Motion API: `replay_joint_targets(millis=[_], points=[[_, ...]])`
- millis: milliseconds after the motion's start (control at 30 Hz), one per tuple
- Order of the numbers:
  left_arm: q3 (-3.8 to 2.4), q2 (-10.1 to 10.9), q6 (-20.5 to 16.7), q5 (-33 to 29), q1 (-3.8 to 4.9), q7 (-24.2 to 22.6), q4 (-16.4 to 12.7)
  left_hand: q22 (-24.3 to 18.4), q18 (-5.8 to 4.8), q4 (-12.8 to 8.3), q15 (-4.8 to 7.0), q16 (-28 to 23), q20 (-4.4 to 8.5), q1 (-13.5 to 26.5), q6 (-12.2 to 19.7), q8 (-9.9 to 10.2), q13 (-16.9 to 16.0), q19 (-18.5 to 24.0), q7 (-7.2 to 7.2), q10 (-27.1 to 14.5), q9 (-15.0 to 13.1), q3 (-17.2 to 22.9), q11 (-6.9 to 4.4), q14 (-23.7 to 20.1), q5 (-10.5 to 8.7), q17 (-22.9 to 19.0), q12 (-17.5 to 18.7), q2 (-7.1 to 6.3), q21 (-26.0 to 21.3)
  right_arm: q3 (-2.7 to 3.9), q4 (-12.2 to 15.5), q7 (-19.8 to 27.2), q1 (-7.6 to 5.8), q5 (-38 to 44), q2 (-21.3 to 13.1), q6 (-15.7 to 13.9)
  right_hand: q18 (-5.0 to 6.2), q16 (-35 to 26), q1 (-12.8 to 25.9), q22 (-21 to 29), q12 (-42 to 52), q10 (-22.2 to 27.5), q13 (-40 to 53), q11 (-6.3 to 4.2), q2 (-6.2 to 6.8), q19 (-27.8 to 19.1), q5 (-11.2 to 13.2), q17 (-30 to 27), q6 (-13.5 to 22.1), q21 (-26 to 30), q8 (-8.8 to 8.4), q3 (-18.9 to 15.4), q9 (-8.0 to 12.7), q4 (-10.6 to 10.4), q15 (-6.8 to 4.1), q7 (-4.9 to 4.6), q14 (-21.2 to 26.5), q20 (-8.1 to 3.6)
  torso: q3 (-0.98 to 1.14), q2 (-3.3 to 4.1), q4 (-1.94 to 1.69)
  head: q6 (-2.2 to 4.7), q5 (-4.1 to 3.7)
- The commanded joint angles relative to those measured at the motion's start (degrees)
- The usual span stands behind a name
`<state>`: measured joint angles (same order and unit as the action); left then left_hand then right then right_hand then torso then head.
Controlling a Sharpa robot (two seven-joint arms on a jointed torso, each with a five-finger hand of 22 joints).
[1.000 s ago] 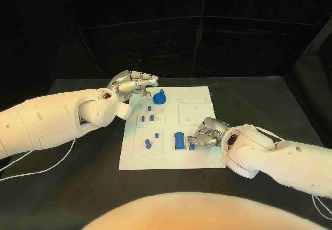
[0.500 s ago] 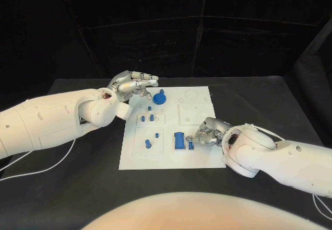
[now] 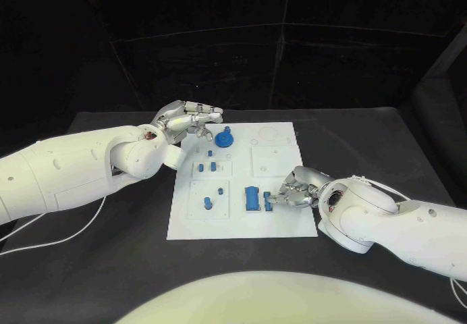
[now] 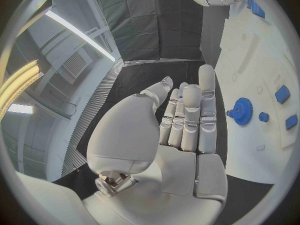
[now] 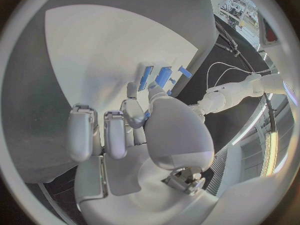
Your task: Assemble the parts on the task board
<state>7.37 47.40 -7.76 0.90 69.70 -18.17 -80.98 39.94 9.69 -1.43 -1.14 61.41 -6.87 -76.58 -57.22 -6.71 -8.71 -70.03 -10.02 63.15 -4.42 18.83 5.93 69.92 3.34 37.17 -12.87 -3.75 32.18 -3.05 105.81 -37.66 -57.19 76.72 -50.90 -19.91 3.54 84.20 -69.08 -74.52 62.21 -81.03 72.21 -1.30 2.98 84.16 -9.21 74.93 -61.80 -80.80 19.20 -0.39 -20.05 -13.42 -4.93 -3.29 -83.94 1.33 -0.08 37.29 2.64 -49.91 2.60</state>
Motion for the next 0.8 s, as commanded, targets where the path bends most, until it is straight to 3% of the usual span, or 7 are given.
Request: replay_joint_targets(millis=[33,133,300,467,500,667,800], points=[[-0.04,0.0,0.6,0.2,0.09,0.1,0.0,-0.1,0.77,-0.4,-0.04,-0.2,0.02,-0.4,0.4,-0.4,-0.1,0.3,-0.19,-0.4,0.1,0.0,0.03,-0.4,0.10,-0.2,-0.4,0.19,-0.2,0.01,0.3,6.7,-0.09,-2.4,-1.1,-0.8,0.03,-1.2,-0.3,1.7,-2.7,1.3,-1.5,0.83,0.14,-0.6,-0.5,4.2,3.0,1.2,-1.83,-1.1,0.4,-0.1,0.44,-0.79,-3.8,0.16,-0.03,-0.13,0.08,0.22,-0.02],[-0.01,-0.1,0.4,0.2,0.08,-0.1,0.1,-0.1,0.77,-0.4,-0.04,-0.2,0.02,-0.4,0.4,-0.4,-0.1,0.3,-0.19,-0.4,0.1,0.0,0.03,-0.4,0.10,-0.2,-0.4,0.19,-0.2,0.03,0.6,12.9,-0.20,-7.8,-2.6,-0.9,0.76,-3.4,-0.7,5.6,-11.4,5.7,-6.9,2.29,0.21,-2.4,-0.4,1.3,7.4,4.0,-4.24,-2.7,1.2,-0.7,1.64,-2.43,-2.9,1.10,0.09,-0.23,0.24,0.54,0.02],[0.43,-0.2,0.1,0.2,0.07,-0.5,0.5,-0.1,0.75,-0.2,-0.08,-0.3,0.00,-0.1,0.4,-0.4,-0.1,0.3,-0.20,-0.4,0.1,-0.1,0.06,-0.5,0.07,-0.4,-0.5,0.20,-0.3,0.07,-1.3,24.0,-2.50,-20.8,-4.7,-2.4,2.05,-7.8,-2.0,11.9,-21.1,10.7,-13.6,3.07,-0.65,-5.1,1.2,-3.9,8.9,8.6,-5.09,-4.5,1.5,-1.3,2.42,-3.23,-1.4,2.02,0.08,-0.67,0.22,0.93,-0.43],[0.79,-0.6,-0.6,-1.7,0.07,-1.0,1.7,-0.4,0.69,0.2,-0.25,-1.7,-0.15,0.6,0.6,-0.6,-0.1,1.1,-0.15,-0.6,0.1,-0.5,0.09,-2.2,0.06,-2.6,-0.8,0.19,-0.8,0.08,-6.9,37.2,-5.52,-39.9,-5.1,-4.6,5.81,-25.8,-7.0,34.0,-31.4,16.5,-22.4,3.87,-3.26,-14.2,0.2,-22.8,9.3,26.6,-5.51,-5.2,1.7,0.1,3.00,-3.88,4.4,2.69,-0.23,-1.37,0.17,1.48,-0.91],[0.84,-0.8,-1.0,-2.4,0.07,-1.2,2.1,-0.6,0.65,0.3,-0.37,-2.7,-0.26,0.9,0.6,-0.7,-0.1,1.7,-0.14,-0.7,0.1,-0.7,0.13,-3.7,0.06,-4.3,-0.9,0.19,-1.2,0.09,-9.1,40.7,-6.14,-44.6,-4.8,-5.0,6.89,-36.5,-8.5,42.5,-35.0,18.2,-25.8,4.25,-3.93,-17.7,-0.2,-32.9,9.4,34.6,-5.88,-5.4,2.1,0.6,3.48,-4.52,7.9,3.18,-0.33,-1.68,0.21,1.76,-0.96],[0.90,-1.5,-1.6,-4.7,0.06,-1.9,3.9,-1.9,0.61,0.9,-0.82,-6.4,-0.76,1.7,0.4,-1.4,-0.2,5.5,0.02,-0.8,0.0,-1.9,0.19,-8.5,0.05,-7.1,-1.6,0.11,-3.9,0.11,-16.3,48.9,-7.23,-55.7,-2.4,-4.2,6.92,-51.2,-11.9,49.3,-45.0,22.1,-36.0,6.36,-4.74,-22.0,-0.1,-41.0,9.9,45.2,-8.12,-5.7,3.6,1.9,6.03,-5.83,14.5,5.19,-0.63,-2.63,0.45,2.70,-1.18],[0.93,-2.8,-0.9,-6.3,0.05,-2.5,7.0,-5.4,0.61,1.5,-1.78,-16.6,-1.71,1.7,0.7,-1.5,0.9,10.5,-0.06,-2.5,0.1,-3.1,0.67,-12.2,0.00,-12.8,0.1,0.60,-9.2,0.13,-23.2,53.6,-7.57,-64.2,1.1,-2.4,7.48,-64.0,-15.4,57.8,-52.2,17.6,-49.6,7.95,-6.80,-21.4,1.1,-48.6,7.1,56.9,-11.06,-5.3,6.2,2.6,7.35,-6.62,14.9,6.98,-0.98,-3.79,0.66,3.94,-1.24]])
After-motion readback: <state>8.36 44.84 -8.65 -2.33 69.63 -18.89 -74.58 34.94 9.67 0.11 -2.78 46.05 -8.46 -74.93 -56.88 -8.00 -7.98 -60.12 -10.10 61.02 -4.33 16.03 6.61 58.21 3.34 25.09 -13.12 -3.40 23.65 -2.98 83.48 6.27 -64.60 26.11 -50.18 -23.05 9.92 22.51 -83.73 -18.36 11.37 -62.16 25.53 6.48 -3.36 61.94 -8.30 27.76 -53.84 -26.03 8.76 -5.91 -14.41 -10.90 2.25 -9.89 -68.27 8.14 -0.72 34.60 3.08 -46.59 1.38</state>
